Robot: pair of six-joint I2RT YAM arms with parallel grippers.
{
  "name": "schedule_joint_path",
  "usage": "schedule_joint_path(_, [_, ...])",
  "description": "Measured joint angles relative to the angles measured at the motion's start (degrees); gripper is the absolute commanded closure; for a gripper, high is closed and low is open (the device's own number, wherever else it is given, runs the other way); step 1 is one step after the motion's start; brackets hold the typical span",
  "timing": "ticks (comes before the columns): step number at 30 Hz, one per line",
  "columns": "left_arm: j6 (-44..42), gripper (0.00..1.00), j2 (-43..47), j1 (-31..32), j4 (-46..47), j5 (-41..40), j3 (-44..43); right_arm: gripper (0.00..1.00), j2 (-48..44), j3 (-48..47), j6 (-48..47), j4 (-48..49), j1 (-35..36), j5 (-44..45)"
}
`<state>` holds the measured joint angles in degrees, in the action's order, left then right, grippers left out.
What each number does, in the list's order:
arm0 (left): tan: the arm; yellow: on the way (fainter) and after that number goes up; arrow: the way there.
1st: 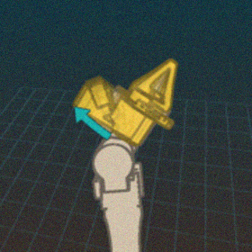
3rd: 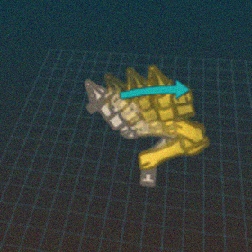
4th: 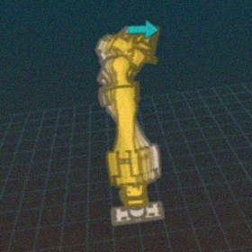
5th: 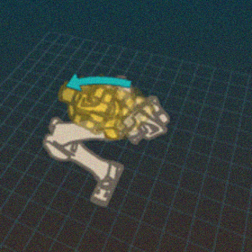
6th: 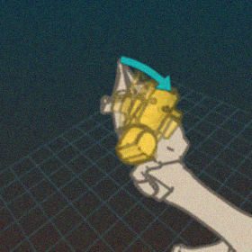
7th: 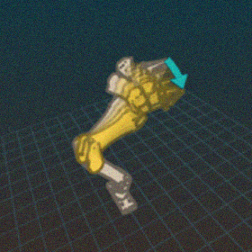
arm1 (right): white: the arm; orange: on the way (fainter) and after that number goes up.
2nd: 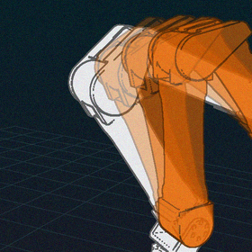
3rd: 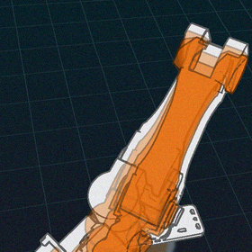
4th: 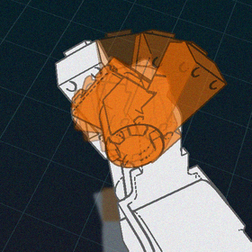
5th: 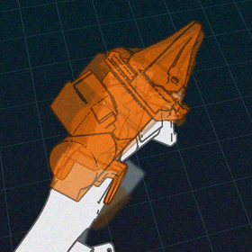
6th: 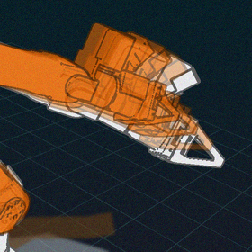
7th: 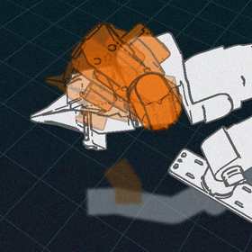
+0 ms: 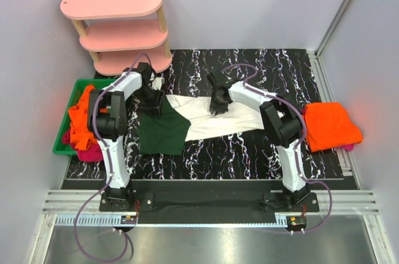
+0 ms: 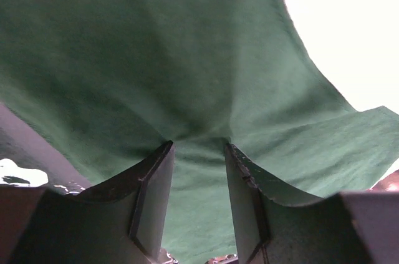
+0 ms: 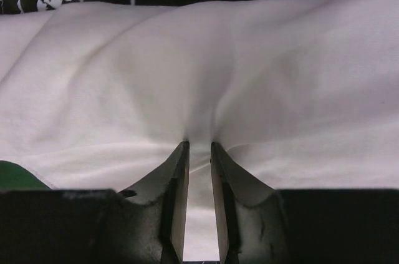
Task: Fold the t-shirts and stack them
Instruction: Fold the other side of the tshirt into a rectangle
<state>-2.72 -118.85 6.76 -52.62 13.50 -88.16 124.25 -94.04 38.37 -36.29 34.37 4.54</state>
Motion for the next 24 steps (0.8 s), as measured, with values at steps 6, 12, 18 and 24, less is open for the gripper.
schedule_joint_path(6, [1.1,0.55,-2.2,-1.7,-2.5,1.3,-2.8,0.71,-1.8,3.5,2.0,2.0,-3.0,-3.2])
schedule_joint_path(12, [1.2,0.57,-2.5,-1.8,-3.0,1.3,-3.2,0.68,-1.8,3.7,1.9,2.5,-3.6,-4.7])
schedule_joint_path(18, [0.6,0.54,-0.2,-2.0,-2.0,1.7,-2.2,0.57,-3.7,4.3,-1.1,1.2,-3.9,-0.2])
schedule_joint_path(24, [-0.2,0.51,9.6,-1.9,-0.9,0.9,-1.5,0.56,-6.8,0.8,-5.2,-3.5,-7.8,5.6])
